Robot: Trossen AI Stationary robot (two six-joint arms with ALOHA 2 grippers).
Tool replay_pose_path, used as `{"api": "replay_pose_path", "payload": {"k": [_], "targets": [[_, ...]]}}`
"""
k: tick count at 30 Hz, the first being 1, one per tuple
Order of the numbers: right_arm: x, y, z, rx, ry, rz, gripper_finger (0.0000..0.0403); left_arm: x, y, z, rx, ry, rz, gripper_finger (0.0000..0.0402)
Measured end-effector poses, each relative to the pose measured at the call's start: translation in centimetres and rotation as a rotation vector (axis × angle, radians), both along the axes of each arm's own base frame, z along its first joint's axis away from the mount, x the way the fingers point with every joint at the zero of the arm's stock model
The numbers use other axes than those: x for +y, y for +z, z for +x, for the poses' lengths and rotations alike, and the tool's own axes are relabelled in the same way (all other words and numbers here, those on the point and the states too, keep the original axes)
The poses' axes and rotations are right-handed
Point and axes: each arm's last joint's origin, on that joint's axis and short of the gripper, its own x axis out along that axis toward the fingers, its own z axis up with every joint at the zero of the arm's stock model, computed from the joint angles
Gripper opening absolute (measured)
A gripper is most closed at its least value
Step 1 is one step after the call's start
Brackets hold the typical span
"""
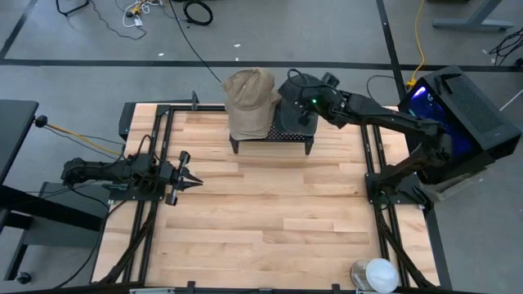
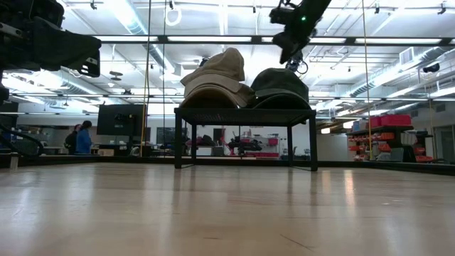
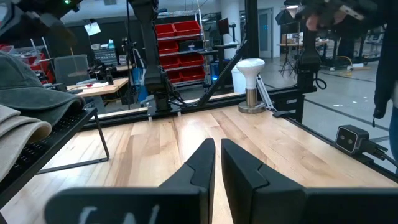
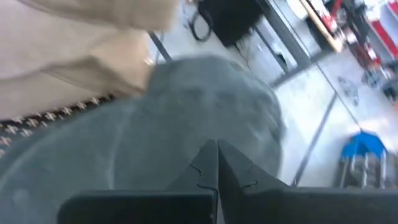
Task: Pick & Place hat
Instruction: Stack the black cap on the other black cap on the shelf
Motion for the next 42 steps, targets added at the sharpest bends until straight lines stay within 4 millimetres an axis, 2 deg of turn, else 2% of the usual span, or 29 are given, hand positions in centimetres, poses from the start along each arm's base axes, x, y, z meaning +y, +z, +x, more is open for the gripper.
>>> {"api": "replay_pose_path", "payload": {"k": [8,13,15,20,25,42], "targets": [[-0.9,0.1,-3.3,0.008,-0.186,0.089,0.0000,0.0,0.0,0.0,0.000,0.000,0.000,0.0034],[-2.0,-0.8,-4.5,0.017,-0.290,0.167,0.0000,0.0,0.0,0.0,0.000,0.000,0.000,0.0034],[-2.5,-1.8,-4.7,0.022,-0.293,0.208,0.0000,0.0,0.0,0.0,0.000,0.000,0.000,0.0034],[-3.3,-4.6,-4.6,-0.016,-0.267,0.276,0.0000,0.0,0.0,0.0,0.000,0.000,0.000,0.0034],[-3.4,-5.9,-4.1,-0.077,-0.241,0.296,0.0000,0.0,0.0,0.0,0.000,0.000,0.000,0.0034],[-3.4,-4.9,-2.6,-0.274,-0.087,0.350,0.0000,0.0,0.0,0.0,0.000,0.000,0.000,0.0034]]}}
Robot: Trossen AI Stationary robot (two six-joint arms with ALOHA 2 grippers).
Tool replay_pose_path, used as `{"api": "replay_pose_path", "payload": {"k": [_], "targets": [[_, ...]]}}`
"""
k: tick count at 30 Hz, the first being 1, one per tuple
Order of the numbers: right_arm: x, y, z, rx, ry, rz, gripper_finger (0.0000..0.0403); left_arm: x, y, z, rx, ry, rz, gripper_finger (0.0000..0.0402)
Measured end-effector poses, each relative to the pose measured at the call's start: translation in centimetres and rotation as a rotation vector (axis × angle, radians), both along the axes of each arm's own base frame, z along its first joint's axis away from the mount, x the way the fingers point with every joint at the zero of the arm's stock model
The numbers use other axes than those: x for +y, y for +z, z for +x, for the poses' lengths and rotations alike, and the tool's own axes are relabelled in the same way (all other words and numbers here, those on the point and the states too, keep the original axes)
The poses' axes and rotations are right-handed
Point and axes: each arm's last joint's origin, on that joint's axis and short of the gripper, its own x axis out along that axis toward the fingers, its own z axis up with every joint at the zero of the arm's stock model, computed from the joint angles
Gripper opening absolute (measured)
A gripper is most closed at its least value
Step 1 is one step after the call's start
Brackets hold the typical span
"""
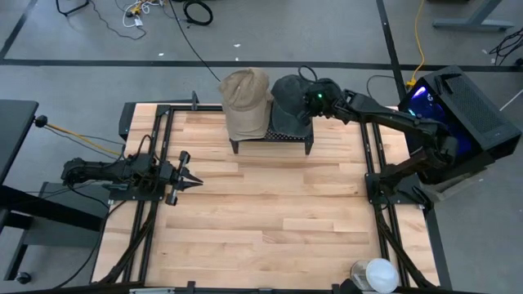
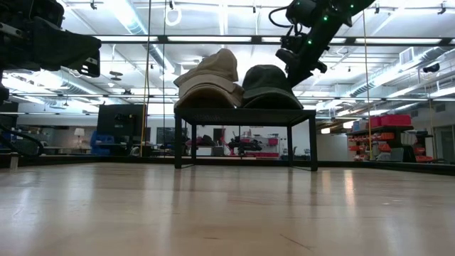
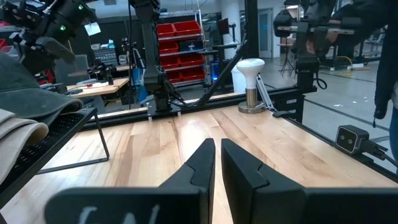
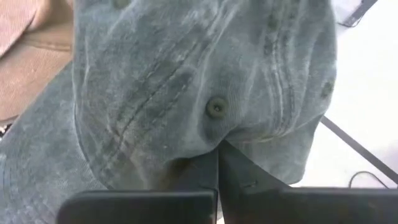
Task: Pick & Place hat
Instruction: Stack the black cap on the other black cap on the shelf, then return to Home Position
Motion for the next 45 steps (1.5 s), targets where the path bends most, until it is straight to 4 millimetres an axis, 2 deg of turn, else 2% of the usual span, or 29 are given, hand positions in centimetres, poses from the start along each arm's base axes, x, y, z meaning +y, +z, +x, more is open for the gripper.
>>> {"api": "replay_pose_path", "payload": {"k": [11,20,25,31,38,45], "targets": [[0.3,-0.3,-0.5,0.060,0.002,0.027,0.0000,0.0,0.0,0.0,0.000,0.000,0.000,0.0034],[1.8,2.2,-3.2,0.073,0.009,-0.029,0.0000,0.0,0.0,0.0,0.000,0.000,0.000,0.0034],[3.5,3.1,-3.7,0.036,0.180,0.023,0.0000,0.0,0.0,0.0,0.000,0.001,0.000,0.0034],[6.4,3.5,-2.3,-0.057,0.421,0.082,0.0000,0.0,0.0,0.0,0.000,0.000,0.000,0.0034],[9.2,1.1,0.2,-0.219,0.568,0.061,0.0000,0.0,0.0,0.0,0.000,0.001,0.000,0.0034],[11.0,-1.9,1.2,-0.320,0.655,0.004,0.0000,0.0,0.0,0.0,0.000,0.000,0.000,0.0034]]}}
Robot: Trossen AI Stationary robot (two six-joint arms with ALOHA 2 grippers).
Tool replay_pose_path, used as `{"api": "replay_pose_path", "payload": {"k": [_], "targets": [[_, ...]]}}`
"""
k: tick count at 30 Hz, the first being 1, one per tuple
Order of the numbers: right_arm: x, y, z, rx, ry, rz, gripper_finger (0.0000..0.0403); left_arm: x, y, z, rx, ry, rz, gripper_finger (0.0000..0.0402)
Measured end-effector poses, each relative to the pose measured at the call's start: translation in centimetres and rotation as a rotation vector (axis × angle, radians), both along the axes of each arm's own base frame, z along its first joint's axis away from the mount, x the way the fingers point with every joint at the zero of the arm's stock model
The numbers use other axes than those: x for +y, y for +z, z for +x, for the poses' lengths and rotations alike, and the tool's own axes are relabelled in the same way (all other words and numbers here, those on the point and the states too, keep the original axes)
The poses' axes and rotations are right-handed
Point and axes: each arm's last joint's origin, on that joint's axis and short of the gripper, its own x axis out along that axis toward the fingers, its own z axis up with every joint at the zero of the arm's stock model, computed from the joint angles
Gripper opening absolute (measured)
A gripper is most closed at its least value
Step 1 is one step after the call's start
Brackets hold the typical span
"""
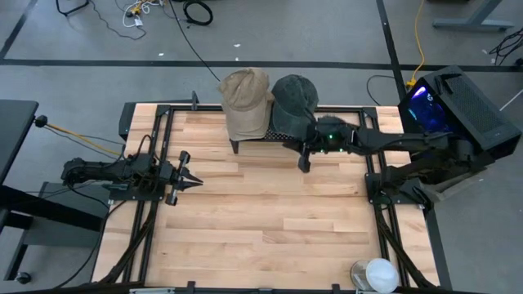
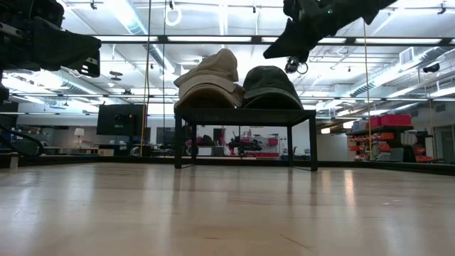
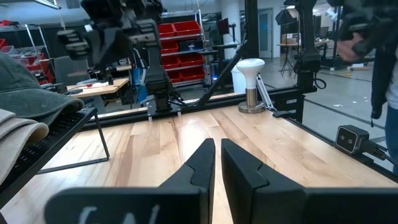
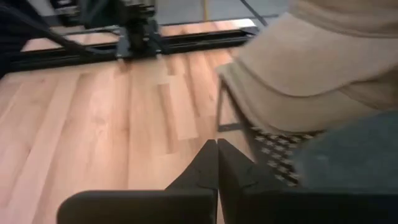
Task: Pick & Place hat
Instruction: Return to Home Position
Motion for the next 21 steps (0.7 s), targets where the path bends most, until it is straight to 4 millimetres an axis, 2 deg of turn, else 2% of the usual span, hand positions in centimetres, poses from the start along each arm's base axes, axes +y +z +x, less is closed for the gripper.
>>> {"api": "replay_pose_path", "payload": {"k": [6,11,17,21], "targets": [[0.8,-2.5,-0.2,-0.013,0.032,-0.007,0.0000,0.0,0.0,0.0,0.000,0.000,0.000,0.0034],[1.8,-4.8,-0.6,-0.092,0.064,-0.020,0.0000,0.0,0.0,0.0,0.000,0.000,0.000,0.0034],[3.0,-6.9,-2.2,-0.163,0.106,-0.031,0.0000,0.0,0.0,0.0,0.000,0.000,0.000,0.0034],[3.2,-8.4,-3.7,-0.137,0.108,-0.028,0.0000,0.0,0.0,0.0,0.000,0.000,0.000,0.0034]]}}
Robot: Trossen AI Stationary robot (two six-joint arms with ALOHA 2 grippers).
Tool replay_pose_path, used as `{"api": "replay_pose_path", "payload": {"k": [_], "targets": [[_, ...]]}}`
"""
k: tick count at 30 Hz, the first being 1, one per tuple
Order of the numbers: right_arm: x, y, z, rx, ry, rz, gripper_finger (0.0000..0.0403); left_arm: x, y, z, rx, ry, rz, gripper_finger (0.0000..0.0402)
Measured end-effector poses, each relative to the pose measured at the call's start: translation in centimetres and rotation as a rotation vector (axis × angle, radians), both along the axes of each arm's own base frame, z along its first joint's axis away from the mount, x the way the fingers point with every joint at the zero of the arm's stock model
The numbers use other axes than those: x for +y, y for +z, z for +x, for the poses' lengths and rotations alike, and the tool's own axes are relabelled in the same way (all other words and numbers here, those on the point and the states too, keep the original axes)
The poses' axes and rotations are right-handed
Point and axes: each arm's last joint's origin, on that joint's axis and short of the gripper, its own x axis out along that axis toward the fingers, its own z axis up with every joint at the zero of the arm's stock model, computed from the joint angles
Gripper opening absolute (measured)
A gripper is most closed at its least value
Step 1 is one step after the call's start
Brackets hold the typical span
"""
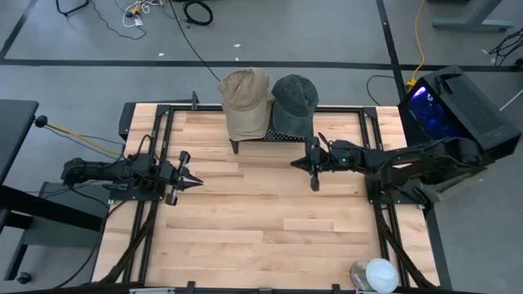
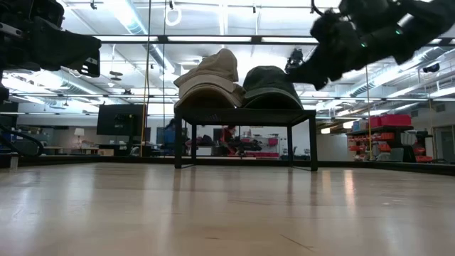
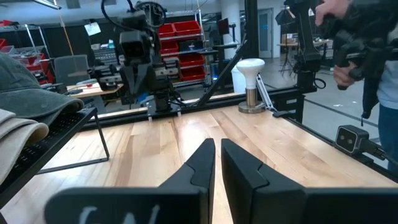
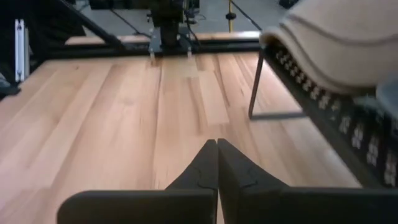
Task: Pick & Place hat
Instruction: Return to Home Position
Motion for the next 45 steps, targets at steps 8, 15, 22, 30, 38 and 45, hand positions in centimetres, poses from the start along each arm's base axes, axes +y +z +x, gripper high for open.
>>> {"api": "replay_pose_path", "payload": {"k": [8,15,22,30,38,45], "targets": [[0.3,-1.5,-2.7,0.005,0.014,-0.043,0.0000,0.0,0.0,0.0,0.000,-0.001,0.000,0.0034],[0.5,-2.4,-4.7,-0.012,0.018,-0.056,0.0000,0.0,0.0,0.0,0.000,-0.001,0.000,0.0034],[1.0,-3.0,-6.4,-0.046,0.037,-0.069,0.0000,0.0,0.0,0.0,0.000,0.000,0.000,0.0034],[1.7,-4.2,-8.1,-0.057,0.081,-0.074,0.0000,0.0,0.0,0.0,0.000,0.000,0.000,0.0034],[2.0,-4.6,-9.0,-0.089,0.062,-0.070,0.0000,0.0,0.0,0.0,0.000,-0.001,0.000,0.0034],[2.1,-5.3,-9.7,-0.101,0.069,-0.070,0.0000,0.0,0.0,0.0,0.000,0.000,0.000,0.0034]]}}
